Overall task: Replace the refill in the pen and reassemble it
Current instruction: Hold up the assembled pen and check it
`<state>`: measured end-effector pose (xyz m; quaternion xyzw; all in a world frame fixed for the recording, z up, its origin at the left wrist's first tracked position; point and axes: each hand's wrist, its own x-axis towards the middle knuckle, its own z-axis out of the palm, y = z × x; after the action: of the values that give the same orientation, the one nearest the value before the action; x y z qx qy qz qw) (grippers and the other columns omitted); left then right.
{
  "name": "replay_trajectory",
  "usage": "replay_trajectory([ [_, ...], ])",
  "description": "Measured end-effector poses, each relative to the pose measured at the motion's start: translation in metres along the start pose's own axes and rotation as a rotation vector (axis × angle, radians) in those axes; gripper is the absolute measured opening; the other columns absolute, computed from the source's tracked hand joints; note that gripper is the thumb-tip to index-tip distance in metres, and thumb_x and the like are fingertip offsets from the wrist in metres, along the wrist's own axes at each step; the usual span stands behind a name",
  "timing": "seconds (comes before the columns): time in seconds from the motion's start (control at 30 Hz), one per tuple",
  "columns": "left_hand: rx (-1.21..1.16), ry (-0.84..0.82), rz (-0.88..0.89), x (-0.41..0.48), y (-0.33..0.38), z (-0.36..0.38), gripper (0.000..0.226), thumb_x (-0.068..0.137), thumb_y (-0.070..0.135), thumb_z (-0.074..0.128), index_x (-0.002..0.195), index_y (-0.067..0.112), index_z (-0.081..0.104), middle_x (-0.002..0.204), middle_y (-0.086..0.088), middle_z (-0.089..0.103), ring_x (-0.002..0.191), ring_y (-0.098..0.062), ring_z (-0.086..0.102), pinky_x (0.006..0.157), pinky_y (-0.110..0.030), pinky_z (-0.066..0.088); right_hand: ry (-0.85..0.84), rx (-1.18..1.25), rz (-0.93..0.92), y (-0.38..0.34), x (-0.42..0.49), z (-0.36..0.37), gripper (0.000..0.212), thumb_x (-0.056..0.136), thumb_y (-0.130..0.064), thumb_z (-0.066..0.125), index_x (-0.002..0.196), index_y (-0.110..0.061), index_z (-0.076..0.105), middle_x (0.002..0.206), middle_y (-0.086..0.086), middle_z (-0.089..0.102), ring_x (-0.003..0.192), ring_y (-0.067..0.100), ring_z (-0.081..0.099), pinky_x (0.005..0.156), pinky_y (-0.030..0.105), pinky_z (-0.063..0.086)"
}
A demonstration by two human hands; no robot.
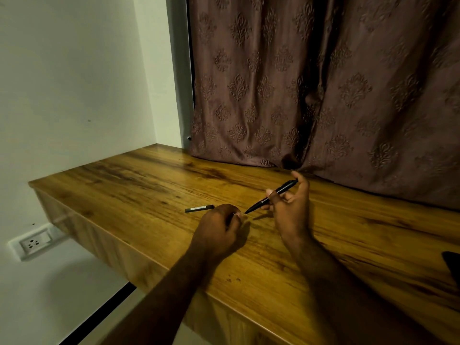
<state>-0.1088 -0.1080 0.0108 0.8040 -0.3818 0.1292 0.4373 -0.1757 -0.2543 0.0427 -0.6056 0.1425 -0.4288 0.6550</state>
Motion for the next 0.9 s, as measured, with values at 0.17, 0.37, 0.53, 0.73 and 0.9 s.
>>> replay_trajectory([
  [0.17,-0.089,0.069,-0.199,0.002,-0.003,-0.006,0.016,0.091,0.009,0.054,0.102,0.012,0.065,0.089,-0.005,0.068,0.083,-0.018,0.064,0.071,-0.03,0.051,-0.005,-0.035,-0.026,-0.003,0.003,-0.009,0.082,0.088,-0.001,0.063,0.15,-0.028,0.017,0.097,0.011,0.066,0.069,0.026,0.067,0.05,0.019,0.053],
  [0.37,-0.101,0.003,-0.272,0.005,-0.003,-0.006,0.01,0.091,0.013,0.056,0.093,0.014,0.066,0.082,-0.011,0.069,0.077,-0.024,0.066,0.07,-0.039,0.056,-0.02,-0.037,-0.052,-0.003,0.007,-0.009,0.076,0.087,0.0,0.063,0.146,-0.027,0.024,0.093,0.005,0.066,0.072,0.018,0.069,0.055,0.027,0.058],
  [0.53,-0.067,-0.019,-0.247,0.006,-0.005,-0.003,0.012,0.088,0.013,0.059,0.099,0.016,0.065,0.066,0.004,0.056,0.061,-0.01,0.055,0.053,-0.024,0.039,-0.029,-0.061,-0.033,0.0,0.006,-0.01,0.079,0.086,-0.002,0.065,0.147,-0.031,0.022,0.097,0.004,0.066,0.067,0.016,0.069,0.056,0.027,0.057],
  [0.73,-0.188,-0.086,-0.37,0.009,-0.01,-0.002,0.006,0.083,0.019,0.063,0.087,0.021,0.067,0.072,-0.004,0.067,0.067,-0.019,0.068,0.061,-0.034,0.057,0.007,-0.019,-0.077,-0.001,0.009,-0.01,0.073,0.087,0.0,0.063,0.144,-0.025,0.026,0.093,0.009,0.067,0.066,0.016,0.068,0.055,0.027,0.058],
  [0.9,-0.325,-0.111,-0.473,0.009,-0.018,-0.003,0.005,0.075,0.018,0.062,0.074,0.016,0.066,0.073,-0.012,0.073,0.071,-0.032,0.073,0.068,-0.053,0.06,-0.009,-0.11,-0.093,0.004,0.012,-0.009,0.073,0.087,-0.002,0.064,0.144,-0.031,0.029,0.101,0.022,0.067,0.073,0.023,0.069,0.055,0.026,0.057],
])
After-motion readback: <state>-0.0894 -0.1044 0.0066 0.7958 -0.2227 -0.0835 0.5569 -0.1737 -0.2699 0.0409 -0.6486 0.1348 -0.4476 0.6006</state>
